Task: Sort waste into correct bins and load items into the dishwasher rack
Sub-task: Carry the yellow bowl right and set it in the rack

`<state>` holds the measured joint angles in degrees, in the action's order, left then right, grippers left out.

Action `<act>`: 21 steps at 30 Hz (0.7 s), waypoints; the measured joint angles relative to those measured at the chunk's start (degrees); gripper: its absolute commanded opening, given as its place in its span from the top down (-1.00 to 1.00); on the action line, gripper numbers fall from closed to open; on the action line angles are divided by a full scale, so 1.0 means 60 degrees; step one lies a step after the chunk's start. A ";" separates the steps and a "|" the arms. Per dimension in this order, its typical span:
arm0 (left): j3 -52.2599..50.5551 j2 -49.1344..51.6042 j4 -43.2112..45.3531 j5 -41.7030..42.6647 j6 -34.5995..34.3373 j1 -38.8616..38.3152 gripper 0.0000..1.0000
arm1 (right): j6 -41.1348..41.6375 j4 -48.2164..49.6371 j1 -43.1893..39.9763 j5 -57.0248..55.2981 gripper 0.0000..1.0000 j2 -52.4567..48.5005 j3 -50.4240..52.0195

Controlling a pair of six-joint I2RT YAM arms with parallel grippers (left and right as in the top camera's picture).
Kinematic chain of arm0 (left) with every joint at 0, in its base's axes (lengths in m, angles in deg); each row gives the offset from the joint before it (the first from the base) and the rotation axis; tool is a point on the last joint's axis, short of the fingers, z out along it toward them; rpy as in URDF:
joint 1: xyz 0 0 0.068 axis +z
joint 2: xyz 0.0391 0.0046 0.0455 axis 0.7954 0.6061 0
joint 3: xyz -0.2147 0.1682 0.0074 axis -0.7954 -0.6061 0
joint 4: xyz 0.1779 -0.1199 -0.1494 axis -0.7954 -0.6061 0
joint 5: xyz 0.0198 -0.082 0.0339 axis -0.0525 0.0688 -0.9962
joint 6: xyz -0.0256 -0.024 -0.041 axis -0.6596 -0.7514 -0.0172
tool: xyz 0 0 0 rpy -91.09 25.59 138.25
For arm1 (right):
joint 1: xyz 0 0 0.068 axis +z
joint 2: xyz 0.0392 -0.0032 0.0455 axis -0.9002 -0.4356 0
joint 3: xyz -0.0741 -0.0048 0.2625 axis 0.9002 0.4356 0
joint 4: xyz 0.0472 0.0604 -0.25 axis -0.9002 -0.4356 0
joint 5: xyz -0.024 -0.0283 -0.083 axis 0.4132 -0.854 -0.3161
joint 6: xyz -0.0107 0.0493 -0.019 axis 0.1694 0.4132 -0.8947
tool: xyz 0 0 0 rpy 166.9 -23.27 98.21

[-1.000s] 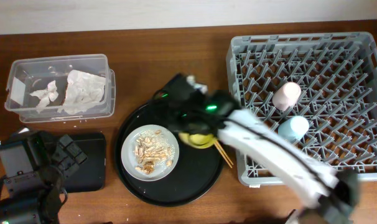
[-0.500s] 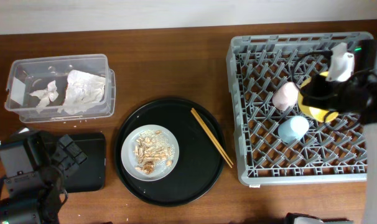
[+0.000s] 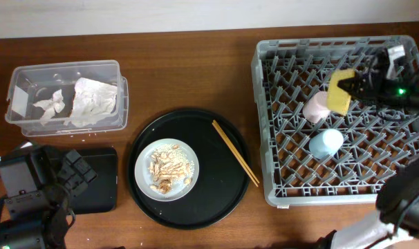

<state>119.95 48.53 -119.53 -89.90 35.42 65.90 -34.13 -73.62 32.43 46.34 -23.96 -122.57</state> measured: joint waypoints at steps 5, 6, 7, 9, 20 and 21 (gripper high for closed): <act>0.0000 0.0000 -0.0004 0.0000 0.0000 0.0000 -0.98 | -0.0233 0.0583 -0.0798 0.2062 0.92 -0.0940 0.0000; 0.0000 0.0000 -0.0004 -0.0004 0.0000 0.0000 -0.99 | -0.0248 0.0634 -0.0841 0.2233 0.92 -0.1035 0.0000; 0.0000 0.0000 -0.0004 -0.0004 0.0000 0.0000 -0.98 | -0.0244 0.0659 -0.0845 0.2302 0.92 -0.1096 0.0000; 0.0000 0.0000 -0.0004 -0.0004 0.0000 0.0000 -0.98 | -0.0248 0.0718 -0.0845 0.2317 0.92 -0.1271 0.0000; 0.0000 0.0000 0.0000 -0.0004 0.0000 0.0000 -0.99 | 0.0313 0.0557 -0.1388 0.1745 0.88 -0.1854 -0.0004; 0.0000 0.0000 0.0000 -0.0004 0.0000 0.0000 -0.99 | 0.0379 0.0535 -0.1439 0.1698 0.88 -0.1854 -0.0004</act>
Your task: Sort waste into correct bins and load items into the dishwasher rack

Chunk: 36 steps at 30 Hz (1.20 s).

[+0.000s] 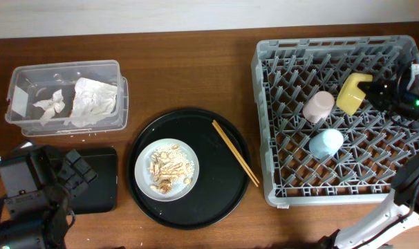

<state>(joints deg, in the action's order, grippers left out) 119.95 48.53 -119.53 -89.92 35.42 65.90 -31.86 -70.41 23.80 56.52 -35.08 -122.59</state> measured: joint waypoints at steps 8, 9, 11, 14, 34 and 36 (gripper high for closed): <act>0.0000 0.0000 0.0000 0.0000 0.0000 0.0000 -0.98 | 0.0208 -0.1082 -0.0317 -0.0266 0.53 0.0000 -0.0007; 0.0000 0.0000 0.0000 0.0000 0.0000 0.0000 -0.98 | 0.0226 -0.1173 -0.0470 -0.0521 0.33 0.0000 -0.0007; 0.0000 0.0000 -0.0007 0.0000 0.0000 0.0000 -0.98 | 0.0259 -0.1253 -0.0594 -0.0962 0.12 0.0000 -0.0011; 0.0000 0.0000 -0.0007 0.0000 0.0000 0.0000 -0.98 | 0.0339 -0.1355 -0.0652 -0.1606 -0.01 -0.0011 0.0004; 0.0000 0.0000 -0.0004 0.0000 0.0000 0.0000 -0.98 | 0.1392 -0.2266 -0.1443 -0.3869 -0.61 0.3049 0.0004; 0.0000 0.0000 0.0000 0.0000 0.0000 0.0000 -0.99 | 0.1439 -0.2073 -0.1443 -0.3916 -0.56 0.3687 0.0000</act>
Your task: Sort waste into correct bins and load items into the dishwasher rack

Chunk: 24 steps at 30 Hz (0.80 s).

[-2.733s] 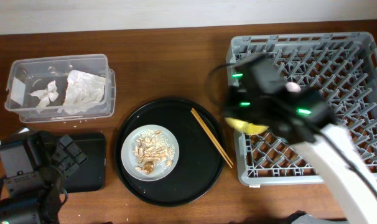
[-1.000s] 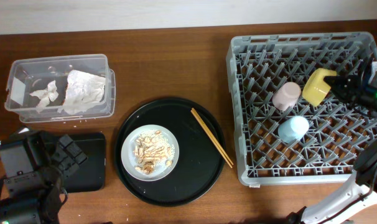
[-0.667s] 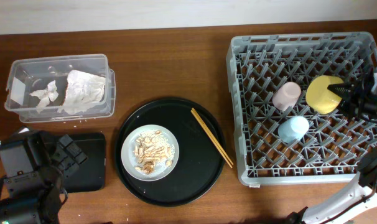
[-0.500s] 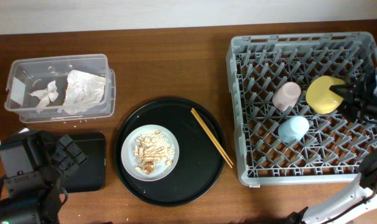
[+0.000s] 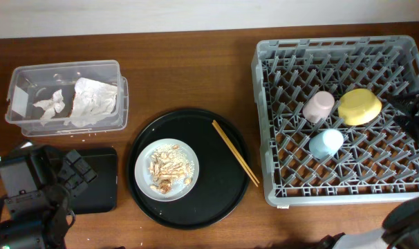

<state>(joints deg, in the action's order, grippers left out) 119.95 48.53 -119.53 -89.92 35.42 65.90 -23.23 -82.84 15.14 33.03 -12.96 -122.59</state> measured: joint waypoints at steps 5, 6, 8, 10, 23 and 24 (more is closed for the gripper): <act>0.0000 0.0000 0.0000 0.0000 0.0000 0.0000 -0.98 | 0.0149 0.1978 0.0867 -0.0273 0.92 0.0240 -0.0033; 0.0000 0.0000 -0.0015 0.0004 0.0000 0.0000 -0.98 | 0.0401 0.2597 0.1198 -0.0546 0.92 0.0095 -0.0040; 0.0000 0.0000 0.0000 0.0000 0.0000 0.0000 -0.98 | 0.1133 0.3330 0.1974 -0.1435 0.92 -0.0346 -0.0044; 0.0000 0.0000 -0.0004 0.0000 0.0000 0.0000 -0.98 | 0.1996 0.3825 0.2623 -0.2535 0.92 -0.0867 -0.0047; 0.0000 0.0000 -0.0004 0.0004 0.0000 0.0000 -0.98 | 0.4058 0.4302 0.3752 -0.6991 0.87 -0.2266 -0.0047; 0.0000 0.0000 -0.0004 0.0000 0.0000 0.0000 -0.99 | 0.4062 0.4306 0.3752 -0.7016 0.87 -0.2288 -0.0047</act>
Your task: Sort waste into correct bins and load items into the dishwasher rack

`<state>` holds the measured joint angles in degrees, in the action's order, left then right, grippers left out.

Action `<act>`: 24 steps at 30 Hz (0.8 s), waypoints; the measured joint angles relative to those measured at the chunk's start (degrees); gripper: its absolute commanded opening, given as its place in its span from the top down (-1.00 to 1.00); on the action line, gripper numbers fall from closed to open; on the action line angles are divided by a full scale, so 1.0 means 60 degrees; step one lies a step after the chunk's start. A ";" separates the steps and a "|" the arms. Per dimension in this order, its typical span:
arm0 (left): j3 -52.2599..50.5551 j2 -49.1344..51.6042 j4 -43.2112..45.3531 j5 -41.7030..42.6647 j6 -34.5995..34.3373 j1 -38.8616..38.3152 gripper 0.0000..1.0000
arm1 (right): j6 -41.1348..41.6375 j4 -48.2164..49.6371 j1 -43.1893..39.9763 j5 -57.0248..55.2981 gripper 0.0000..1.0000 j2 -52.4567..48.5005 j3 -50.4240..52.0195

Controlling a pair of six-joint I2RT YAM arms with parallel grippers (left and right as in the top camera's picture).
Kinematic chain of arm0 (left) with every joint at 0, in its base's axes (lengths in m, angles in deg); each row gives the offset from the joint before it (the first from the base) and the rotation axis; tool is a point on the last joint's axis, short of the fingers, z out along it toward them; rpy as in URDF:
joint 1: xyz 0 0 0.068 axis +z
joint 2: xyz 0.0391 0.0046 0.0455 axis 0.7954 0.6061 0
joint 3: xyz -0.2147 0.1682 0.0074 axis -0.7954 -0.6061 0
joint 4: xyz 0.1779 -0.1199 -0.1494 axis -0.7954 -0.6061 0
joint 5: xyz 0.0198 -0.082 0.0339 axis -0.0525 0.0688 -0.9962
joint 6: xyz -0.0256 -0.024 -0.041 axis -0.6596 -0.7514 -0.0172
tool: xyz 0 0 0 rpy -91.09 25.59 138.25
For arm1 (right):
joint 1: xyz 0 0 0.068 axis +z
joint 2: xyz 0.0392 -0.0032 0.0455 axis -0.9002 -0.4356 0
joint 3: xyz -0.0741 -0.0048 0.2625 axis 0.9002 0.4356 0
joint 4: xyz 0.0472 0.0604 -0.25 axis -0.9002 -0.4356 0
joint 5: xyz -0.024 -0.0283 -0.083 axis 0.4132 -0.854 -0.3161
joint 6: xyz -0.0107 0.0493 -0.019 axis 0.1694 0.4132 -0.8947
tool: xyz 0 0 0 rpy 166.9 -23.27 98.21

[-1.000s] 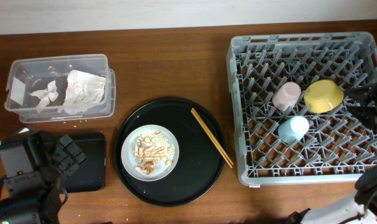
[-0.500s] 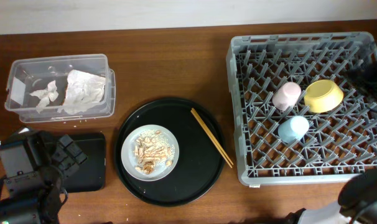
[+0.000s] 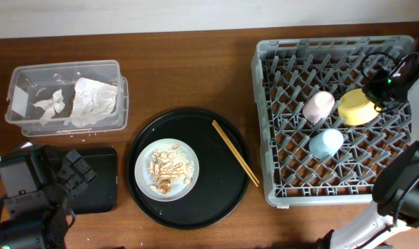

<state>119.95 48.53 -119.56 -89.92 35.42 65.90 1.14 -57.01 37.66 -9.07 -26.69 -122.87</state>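
In the overhead view, the grey dishwasher rack (image 3: 261,124) holds a pink cup (image 3: 318,106), a pale blue cup (image 3: 325,144) and a yellow bowl (image 3: 356,109) lying tilted. My right gripper (image 3: 375,90) hangs at the bowl's upper right edge; its fingers are too dark to separate. A round black tray (image 3: 216,200) carries a white plate (image 3: 142,181) with food scraps and a pair of chopsticks (image 3: 235,152). My left gripper (image 3: 77,169) rests at the lower left, far from these.
A clear plastic bin (image 3: 30,72) with crumpled tissues sits at the far left. A black bin (image 3: 102,183) lies below it, partly under the left arm. The right arm's cables run over the rack's right side.
The right arm was drawn back at the rack's right edge, clear of the bowl. Now its gripper is at the bowl's upper right rim, and the bowl sits slightly more tilted.
The right gripper first held the yellow bowl on edge over the rack beside the pink cup. It then had it further right. Later the bowl lay in the rack with the arm withdrawn. Now the gripper is back at the bowl. The left arm never moved.
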 measured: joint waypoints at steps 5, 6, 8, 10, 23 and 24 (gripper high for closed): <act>0.0000 0.0000 0.0000 0.0000 0.0000 0.0000 -0.98 | -0.0004 -0.0149 0.0000 -0.0168 0.92 -0.0007 0.0000; 0.0000 0.0000 0.0000 0.0000 0.0000 0.0000 -0.98 | 0.0051 -0.0284 0.0000 -0.0291 0.92 -0.0007 -0.0007; 0.0000 0.0000 0.0000 0.0000 0.0000 0.0000 -0.98 | 0.0277 -0.0739 0.0000 -0.0736 0.92 -0.0025 -0.0011; 0.0000 0.0000 0.0000 0.0000 0.0000 0.0000 -0.98 | 0.0608 -0.1264 0.0007 -0.1377 0.92 -0.0036 -0.0011; 0.0000 0.0000 -0.0007 0.0000 0.0000 0.0000 -0.98 | 0.0324 -0.2885 -0.0186 0.0678 0.92 0.2211 -0.0007; 0.0000 0.0000 -0.0004 0.0004 0.0000 0.0000 -0.98 | -0.0062 -0.3071 -0.0160 0.1242 0.92 0.2572 -0.0007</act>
<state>119.95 48.53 -119.58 -89.90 35.42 65.90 0.77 -75.43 36.69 -1.62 -11.26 -122.92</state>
